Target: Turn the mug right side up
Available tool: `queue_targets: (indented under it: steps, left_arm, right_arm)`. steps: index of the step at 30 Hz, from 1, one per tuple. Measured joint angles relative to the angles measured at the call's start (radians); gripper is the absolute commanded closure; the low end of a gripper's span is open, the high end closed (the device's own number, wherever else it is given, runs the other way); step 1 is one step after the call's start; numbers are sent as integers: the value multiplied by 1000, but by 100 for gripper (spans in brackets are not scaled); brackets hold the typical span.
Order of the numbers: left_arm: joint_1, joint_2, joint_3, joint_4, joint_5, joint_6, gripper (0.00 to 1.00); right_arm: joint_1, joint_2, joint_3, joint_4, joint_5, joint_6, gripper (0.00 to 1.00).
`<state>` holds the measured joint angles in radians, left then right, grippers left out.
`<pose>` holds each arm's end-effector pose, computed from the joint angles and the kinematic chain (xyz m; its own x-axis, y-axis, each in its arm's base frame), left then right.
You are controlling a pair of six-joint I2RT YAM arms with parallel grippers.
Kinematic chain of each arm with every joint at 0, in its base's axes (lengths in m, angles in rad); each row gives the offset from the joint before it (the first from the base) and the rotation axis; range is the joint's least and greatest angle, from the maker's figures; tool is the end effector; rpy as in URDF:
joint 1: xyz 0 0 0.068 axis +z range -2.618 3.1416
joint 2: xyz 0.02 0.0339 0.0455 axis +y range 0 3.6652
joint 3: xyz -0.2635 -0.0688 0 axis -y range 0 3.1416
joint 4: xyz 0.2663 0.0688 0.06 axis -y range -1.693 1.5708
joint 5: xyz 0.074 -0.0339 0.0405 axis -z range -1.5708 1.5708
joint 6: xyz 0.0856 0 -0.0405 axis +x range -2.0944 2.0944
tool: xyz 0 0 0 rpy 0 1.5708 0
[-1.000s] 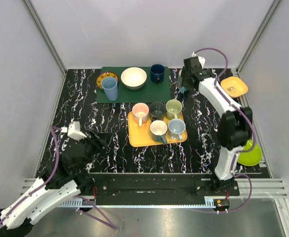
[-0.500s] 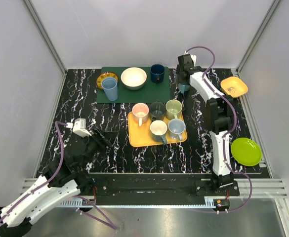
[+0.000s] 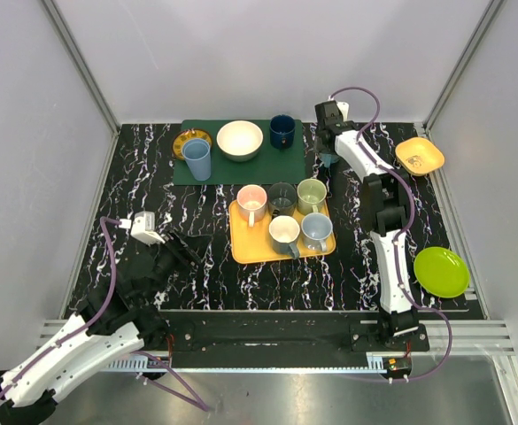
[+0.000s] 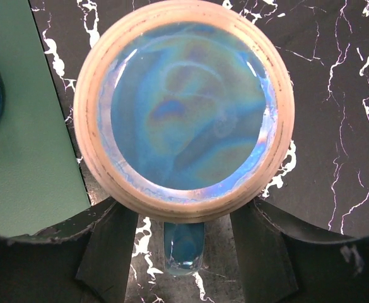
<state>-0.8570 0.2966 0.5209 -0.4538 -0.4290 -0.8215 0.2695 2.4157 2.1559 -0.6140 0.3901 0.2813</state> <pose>0.1331 -0.0993 0.2737 -0.4106 -0.5430 -0.7325 0.1785 0.7400 -0.6485 0.5756 0.1252 0.1605 -0.7131 0.0694 -0.6976 0.1947 0.9756 -0.1019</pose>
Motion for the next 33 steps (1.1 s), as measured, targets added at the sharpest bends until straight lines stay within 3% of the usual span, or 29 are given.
queue_targets:
  steps: [4, 6, 13, 20, 33]
  left_arm:
    - [0, 0, -2, 2, 0, 2, 34]
    - [0, -1, -7, 3, 0, 2, 34]
    - [0, -1, -8, 2, 0, 2, 34]
    - [0, 0, -8, 4, 0, 2, 34]
    - [0, 66, -8, 76, -5, 13, 35]
  right_arm:
    - [0, 0, 7, 0, 9, -1, 49]
    - [0, 0, 8, -1, 11, -4, 64]
    - [0, 0, 11, 1, 17, 0, 100]
    - [0, -9, -12, 20, 20, 3, 100]
    - [-24, -275, -330, 24, 21, -16, 100]
